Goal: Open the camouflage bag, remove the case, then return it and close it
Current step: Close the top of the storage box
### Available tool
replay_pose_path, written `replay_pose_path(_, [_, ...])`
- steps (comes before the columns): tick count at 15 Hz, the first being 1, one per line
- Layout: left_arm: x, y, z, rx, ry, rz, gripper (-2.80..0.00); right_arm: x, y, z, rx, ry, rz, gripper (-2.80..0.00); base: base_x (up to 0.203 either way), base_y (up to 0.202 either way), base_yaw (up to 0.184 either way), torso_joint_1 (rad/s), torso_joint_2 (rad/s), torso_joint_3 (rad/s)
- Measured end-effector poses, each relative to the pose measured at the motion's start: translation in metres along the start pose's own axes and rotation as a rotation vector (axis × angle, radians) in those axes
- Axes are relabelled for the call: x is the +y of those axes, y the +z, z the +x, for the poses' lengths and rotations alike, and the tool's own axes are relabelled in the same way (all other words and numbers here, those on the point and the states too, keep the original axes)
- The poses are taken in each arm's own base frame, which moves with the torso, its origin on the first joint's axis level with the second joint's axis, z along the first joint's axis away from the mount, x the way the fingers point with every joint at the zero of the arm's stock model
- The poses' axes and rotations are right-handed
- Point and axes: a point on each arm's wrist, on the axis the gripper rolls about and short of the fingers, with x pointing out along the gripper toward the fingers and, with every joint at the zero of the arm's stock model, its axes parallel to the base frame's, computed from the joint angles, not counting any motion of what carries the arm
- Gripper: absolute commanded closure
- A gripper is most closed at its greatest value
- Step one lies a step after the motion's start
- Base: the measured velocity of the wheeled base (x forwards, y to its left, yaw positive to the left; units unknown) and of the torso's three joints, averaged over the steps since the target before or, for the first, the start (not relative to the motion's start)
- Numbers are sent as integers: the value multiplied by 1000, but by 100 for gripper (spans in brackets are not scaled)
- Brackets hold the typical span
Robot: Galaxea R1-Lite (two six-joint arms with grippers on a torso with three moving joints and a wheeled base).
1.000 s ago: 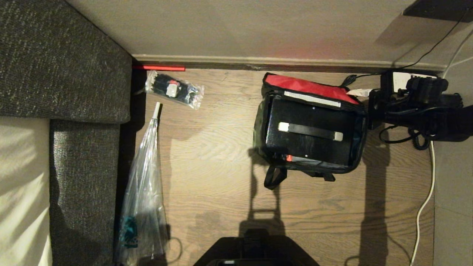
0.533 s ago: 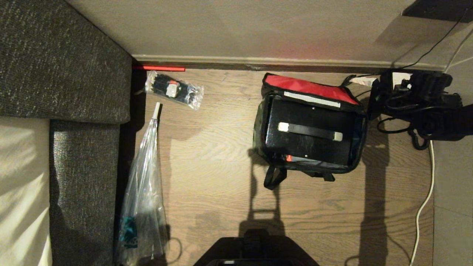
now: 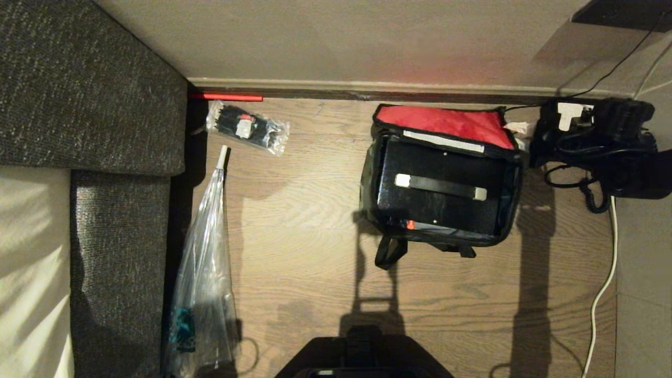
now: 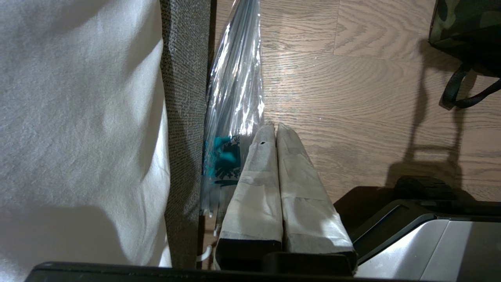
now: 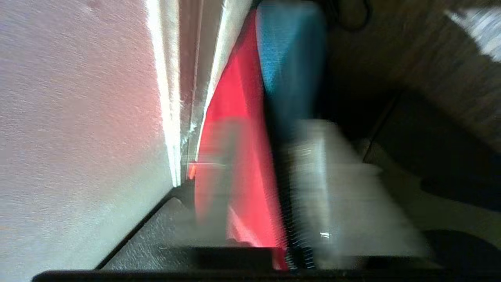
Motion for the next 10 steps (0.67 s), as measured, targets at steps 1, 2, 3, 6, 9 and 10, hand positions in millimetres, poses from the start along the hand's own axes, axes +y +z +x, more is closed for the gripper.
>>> replay_pose_path(1, [0,0,0,1,0,0,0,1,1,-2,-2,1,0,0,0,0,0,0,0,0])
replay_pose_path(2, [0,0,0,0,0,0,0,3,1,-3,-3,-1,-1,0,0,0,0,0,0,0])
replay_pose_path(3, [0,0,0,0,0,0,0,5,1,-6,-4,-1,-1,0,0,0,0,0,0,0])
replay_pose_path(6, [0,0,0,0,0,0,0,12,-1,-17,-3,-3,-4,0,0,0,0,0,0,0])
replay_pose_path(9, [0,0,0,1,0,0,0,27,-8,-31,2,7,-19,0,0,0,0,0,0,0])
replay_pose_path(10, [0,0,0,0,0,0,0,29,-12,-37,20,6,-28,0,0,0,0,0,0,0])
